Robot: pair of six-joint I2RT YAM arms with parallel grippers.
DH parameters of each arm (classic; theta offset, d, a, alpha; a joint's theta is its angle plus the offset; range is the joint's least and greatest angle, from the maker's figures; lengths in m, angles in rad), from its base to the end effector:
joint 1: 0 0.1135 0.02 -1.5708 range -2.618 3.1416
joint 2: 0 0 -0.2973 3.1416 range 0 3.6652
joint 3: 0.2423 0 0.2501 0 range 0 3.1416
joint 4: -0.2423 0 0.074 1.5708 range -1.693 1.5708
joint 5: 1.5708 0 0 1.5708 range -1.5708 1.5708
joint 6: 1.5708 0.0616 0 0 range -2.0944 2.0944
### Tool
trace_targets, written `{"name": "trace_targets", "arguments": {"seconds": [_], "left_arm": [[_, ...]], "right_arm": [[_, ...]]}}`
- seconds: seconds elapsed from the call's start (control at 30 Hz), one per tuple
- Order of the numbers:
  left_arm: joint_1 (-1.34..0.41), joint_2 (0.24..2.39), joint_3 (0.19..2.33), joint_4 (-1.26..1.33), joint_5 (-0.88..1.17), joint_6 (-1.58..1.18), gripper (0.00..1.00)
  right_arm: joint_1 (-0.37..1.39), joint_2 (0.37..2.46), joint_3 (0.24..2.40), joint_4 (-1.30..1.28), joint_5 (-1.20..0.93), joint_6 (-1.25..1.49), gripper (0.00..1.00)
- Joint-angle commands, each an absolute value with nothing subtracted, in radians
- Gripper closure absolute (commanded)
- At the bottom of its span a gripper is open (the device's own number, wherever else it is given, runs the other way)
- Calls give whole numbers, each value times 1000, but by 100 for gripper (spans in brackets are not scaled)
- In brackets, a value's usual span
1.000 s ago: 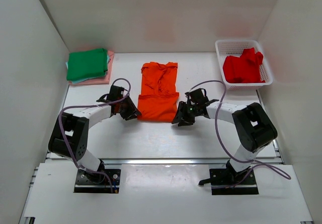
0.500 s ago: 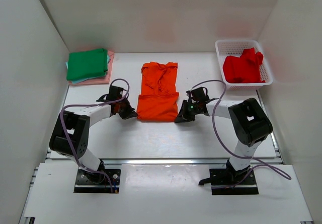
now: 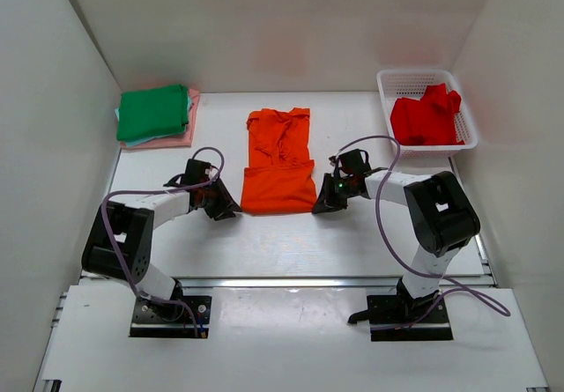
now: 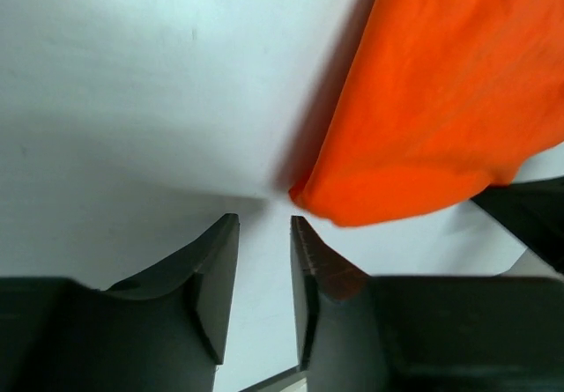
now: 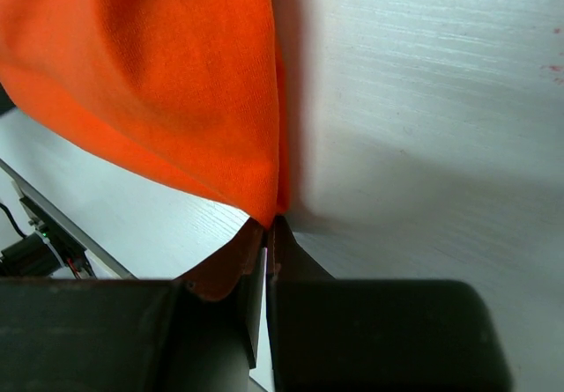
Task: Fold and stack the t-shirts
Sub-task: Fold the folded rectangular tshirt in 1/3 of the way, then grab one side of the 2/3 rectangular tshirt with both arms
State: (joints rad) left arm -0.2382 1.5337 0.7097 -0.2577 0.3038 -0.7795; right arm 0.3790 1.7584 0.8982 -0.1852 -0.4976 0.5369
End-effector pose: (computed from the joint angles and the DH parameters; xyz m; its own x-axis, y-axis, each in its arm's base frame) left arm 0.2681 -0.0841 0.1560 -0.8644 -0.4803 -0.1485 -0.3457 0.7824 -0.5181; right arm 0.3083 0.1544 0.1498 -0.9707 0.0972 -0.2198 -0.0594 0.7891 0.6114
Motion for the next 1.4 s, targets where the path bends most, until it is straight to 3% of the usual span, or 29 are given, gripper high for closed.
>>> {"name": "trace_targets", "arguments": {"seconds": [0.0, 0.4, 0.5, 0.53, 0.57, 0.83, 1.13, 1.37], "left_arm": [[-264, 1470, 672, -206, 322, -802, 56], [-371, 1551, 724, -127, 181, -924, 49], [-379, 1594, 738, -137, 175, -923, 70], [-371, 1598, 738, -127, 189, -926, 89], [-362, 1603, 730, -120, 211, -931, 100], [-383, 1491, 655, -248, 219, -822, 100], [-456, 1228, 480, -348, 239, -873, 100], [-509, 1091, 546, -443, 245, -914, 100]], "right_arm": [[384, 1729, 913, -195, -469, 508, 100], [391, 1729, 908, -181, -489, 511, 100], [380, 1732, 907, -181, -492, 508, 100], [376, 1727, 902, -187, -495, 502, 100], [374, 1724, 910, -199, -500, 497, 100], [437, 1606, 793, -233, -473, 471, 100], [567, 1309, 480, -215, -430, 615, 100], [503, 1077, 426, -323, -451, 618, 100]]}}
